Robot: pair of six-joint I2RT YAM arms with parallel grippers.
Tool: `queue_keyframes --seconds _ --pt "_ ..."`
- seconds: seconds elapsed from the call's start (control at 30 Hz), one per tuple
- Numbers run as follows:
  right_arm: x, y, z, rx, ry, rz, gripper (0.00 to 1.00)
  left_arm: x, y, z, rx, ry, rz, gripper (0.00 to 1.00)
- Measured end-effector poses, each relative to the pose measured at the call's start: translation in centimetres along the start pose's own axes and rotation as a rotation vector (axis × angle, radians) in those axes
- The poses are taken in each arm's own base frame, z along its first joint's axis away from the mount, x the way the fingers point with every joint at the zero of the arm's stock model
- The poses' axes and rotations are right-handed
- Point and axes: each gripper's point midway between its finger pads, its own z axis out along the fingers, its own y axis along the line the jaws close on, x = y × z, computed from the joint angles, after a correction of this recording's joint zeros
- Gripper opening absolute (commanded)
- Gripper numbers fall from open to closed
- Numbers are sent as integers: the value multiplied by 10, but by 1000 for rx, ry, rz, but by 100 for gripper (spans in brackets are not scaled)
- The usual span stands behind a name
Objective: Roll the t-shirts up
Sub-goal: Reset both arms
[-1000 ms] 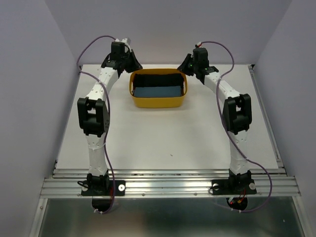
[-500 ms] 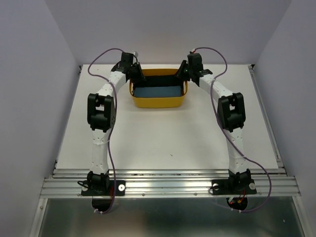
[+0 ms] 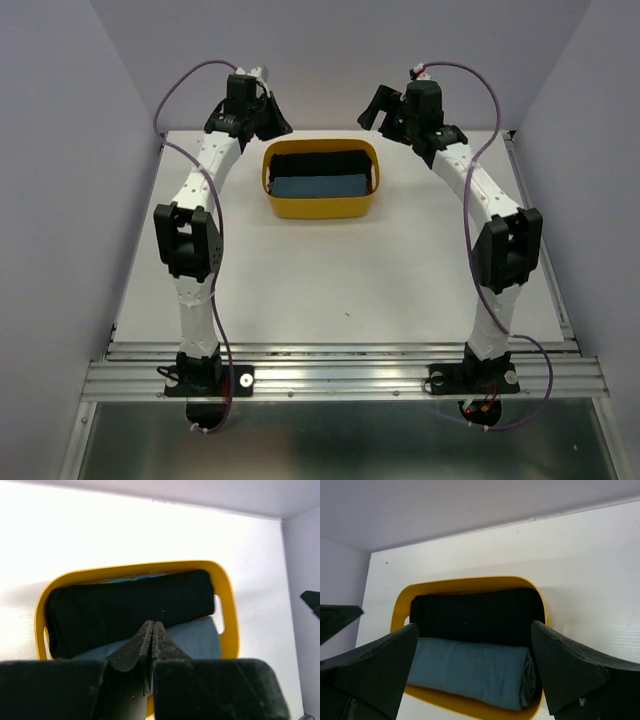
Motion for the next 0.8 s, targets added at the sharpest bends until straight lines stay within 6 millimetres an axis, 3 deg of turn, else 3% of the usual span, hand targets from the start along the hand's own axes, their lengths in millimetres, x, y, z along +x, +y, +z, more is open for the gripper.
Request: queue_keyframes --seconds 0.1,0.17,0.23,0.33,0.43,0.57,0.7,0.8 --pt "-14 -2 -26 38 -44 -24 100 -28 -28 -40 44 -81 30 34" --pt "-12 -12 -40 82 -49 -37 100 -41 -45 -72 72 -137 56 52" --pt "-3 -30 -54 155 -42 -55 100 -44 -56 -101 91 -175 73 65" --pt "18 -64 -75 283 -22 -84 100 -38 -66 -141 114 -221 100 73" --pt "40 -101 -104 424 -1 -116 100 -14 -64 -172 116 -230 109 73" --pt "60 -140 -153 589 -6 -149 100 27 -42 -187 77 -199 100 73" --pt "72 -161 -197 673 -41 -145 100 69 -16 -195 14 -156 79 73" --pt "83 -172 -226 703 -66 -125 100 86 -4 -212 -24 -180 73 73"
